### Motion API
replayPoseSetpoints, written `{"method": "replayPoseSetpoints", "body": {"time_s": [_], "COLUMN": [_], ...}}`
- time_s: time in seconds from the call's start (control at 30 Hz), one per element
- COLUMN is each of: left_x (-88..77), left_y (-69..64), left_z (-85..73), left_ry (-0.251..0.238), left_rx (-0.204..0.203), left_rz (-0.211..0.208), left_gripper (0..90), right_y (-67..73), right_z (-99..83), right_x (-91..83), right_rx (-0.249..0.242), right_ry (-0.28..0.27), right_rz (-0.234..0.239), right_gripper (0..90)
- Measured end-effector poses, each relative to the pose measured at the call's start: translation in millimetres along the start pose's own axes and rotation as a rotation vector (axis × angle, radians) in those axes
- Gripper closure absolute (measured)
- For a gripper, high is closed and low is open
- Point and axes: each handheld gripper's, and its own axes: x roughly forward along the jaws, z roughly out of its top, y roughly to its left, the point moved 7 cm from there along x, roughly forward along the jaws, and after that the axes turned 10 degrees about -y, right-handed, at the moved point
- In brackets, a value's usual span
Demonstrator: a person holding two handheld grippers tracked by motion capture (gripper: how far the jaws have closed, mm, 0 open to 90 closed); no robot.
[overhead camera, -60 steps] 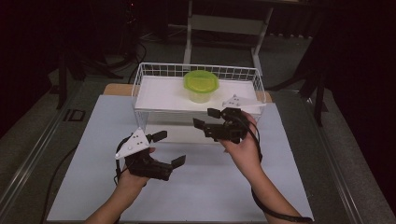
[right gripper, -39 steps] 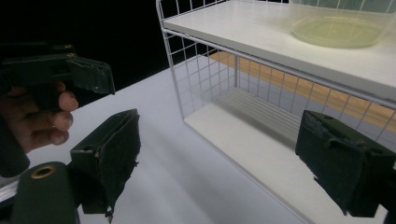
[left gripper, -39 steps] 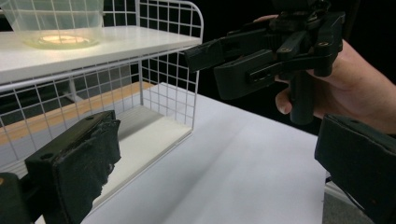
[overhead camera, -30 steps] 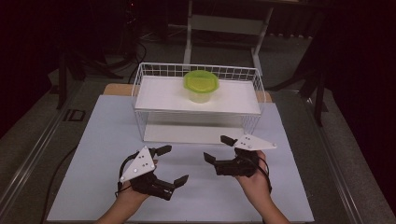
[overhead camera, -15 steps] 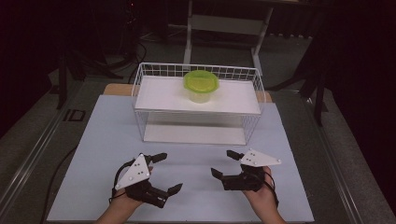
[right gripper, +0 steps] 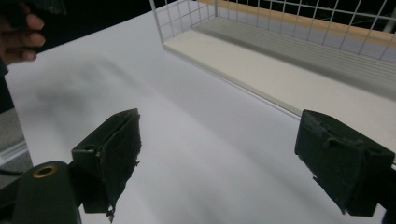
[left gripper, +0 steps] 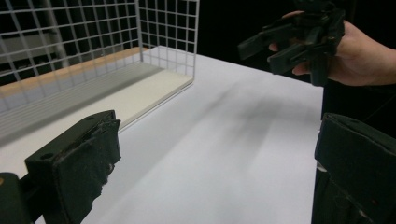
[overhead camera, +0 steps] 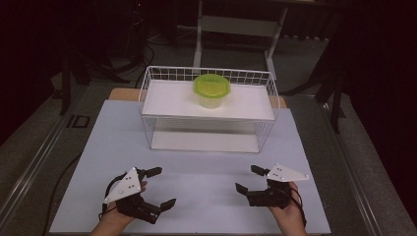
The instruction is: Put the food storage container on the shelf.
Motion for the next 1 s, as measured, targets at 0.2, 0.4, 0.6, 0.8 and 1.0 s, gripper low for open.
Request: {"method": "replayPoseSetpoints", "body": {"time_s": [0.2, 0.4, 0.6, 0.8, 1.0], "left_x": [-9.1, -13.0, -15.4, -17.5, -18.0], "left_y": [10.4, 14.3, 19.6, 22.3, 20.3], "left_z": [-16.6, -14.6, -11.1, -17.3, -20.0], "left_ry": [0.008, -0.016, -0.038, -0.04, -0.04], "left_rx": [-0.02, 0.003, 0.031, -0.01, -0.03], "left_rz": [0.032, 0.036, 0.047, 0.049, 0.053], "left_gripper": [0.7, 0.7, 0.7, 0.7, 0.7], "right_y": [-4.2, -6.9, -11.9, -19.4, -16.7], "right_z": [-9.1, -13.7, -16.2, -16.8, -18.3], "right_x": [-6.3, -10.0, -10.0, -10.4, -8.4], "right_rx": [-0.008, -0.038, -0.081, -0.037, -0.052], "right_ry": [-0.019, -0.019, -0.05, -0.081, -0.077], "right_rz": [0.009, 0.003, 0.017, 0.014, 0.008], "right_gripper": [14.2, 14.1, 14.1, 14.1, 14.1]}}
